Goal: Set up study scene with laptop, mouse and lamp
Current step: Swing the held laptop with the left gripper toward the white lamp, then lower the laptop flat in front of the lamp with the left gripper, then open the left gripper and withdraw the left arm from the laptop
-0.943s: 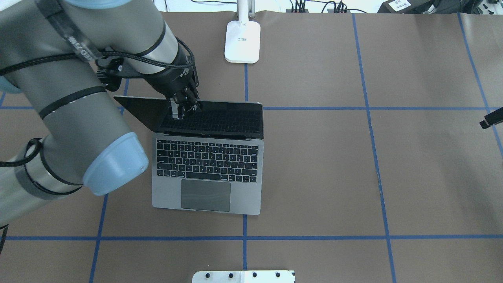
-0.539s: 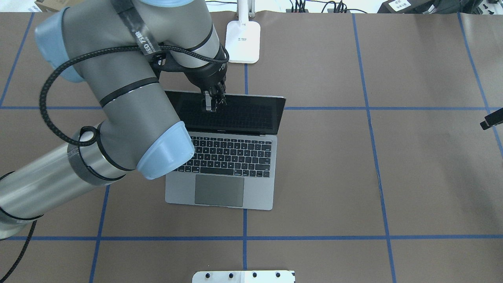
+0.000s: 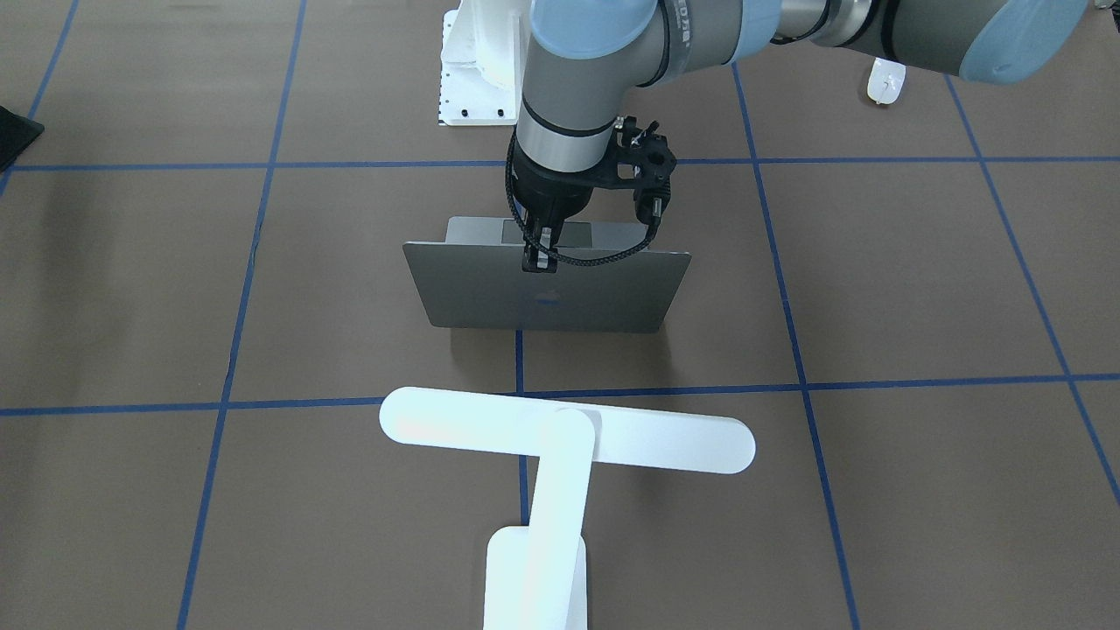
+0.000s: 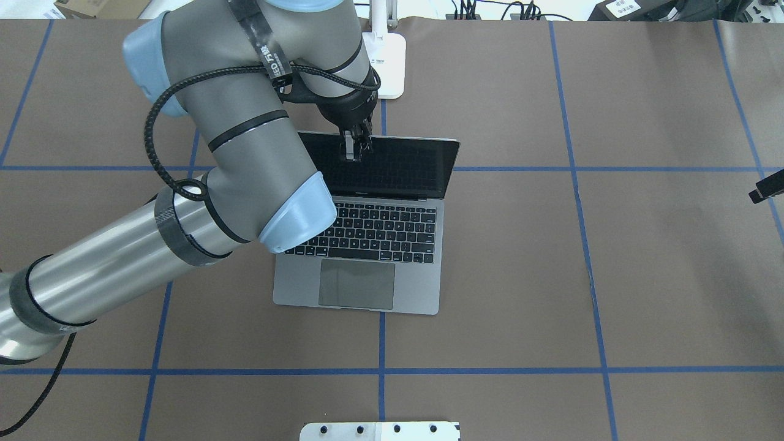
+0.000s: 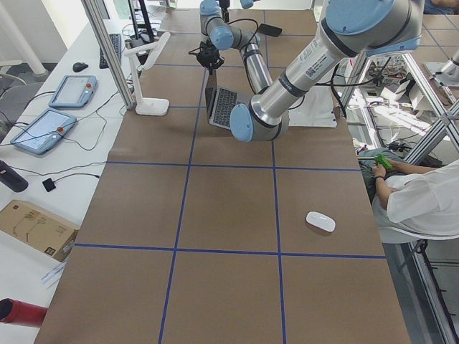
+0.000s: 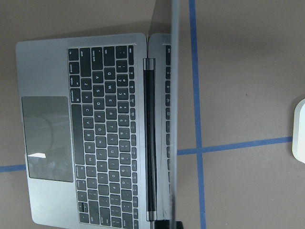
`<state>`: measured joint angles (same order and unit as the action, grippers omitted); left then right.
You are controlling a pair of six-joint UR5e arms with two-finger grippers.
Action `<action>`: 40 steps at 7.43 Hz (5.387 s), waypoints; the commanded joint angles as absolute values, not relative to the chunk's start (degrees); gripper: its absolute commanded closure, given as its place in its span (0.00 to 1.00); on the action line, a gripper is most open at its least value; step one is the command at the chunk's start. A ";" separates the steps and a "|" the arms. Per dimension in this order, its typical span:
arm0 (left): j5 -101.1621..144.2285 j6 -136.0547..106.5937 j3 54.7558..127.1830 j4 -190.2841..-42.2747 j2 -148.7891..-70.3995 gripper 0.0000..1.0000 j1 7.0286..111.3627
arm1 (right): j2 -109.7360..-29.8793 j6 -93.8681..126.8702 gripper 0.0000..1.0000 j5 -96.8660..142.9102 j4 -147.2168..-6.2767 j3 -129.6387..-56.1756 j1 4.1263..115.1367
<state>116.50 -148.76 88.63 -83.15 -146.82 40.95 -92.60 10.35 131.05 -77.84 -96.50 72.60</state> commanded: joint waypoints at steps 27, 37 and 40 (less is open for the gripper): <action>115.81 -143.74 95.02 -93.44 -133.92 0.18 49.11 | -90.79 10.81 0.00 131.31 -77.87 -94.66 72.51; 127.07 -40.03 113.65 -93.52 -87.83 0.01 71.42 | -104.41 10.10 0.00 131.95 -62.93 -98.70 72.60; 130.69 -7.02 106.64 -93.52 -83.50 0.00 82.23 | -104.59 9.15 0.00 128.32 -63.54 -97.47 72.77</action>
<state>129.40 -19.59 109.94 -93.51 -84.84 77.80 -104.29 9.68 128.92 -63.38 -97.95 72.64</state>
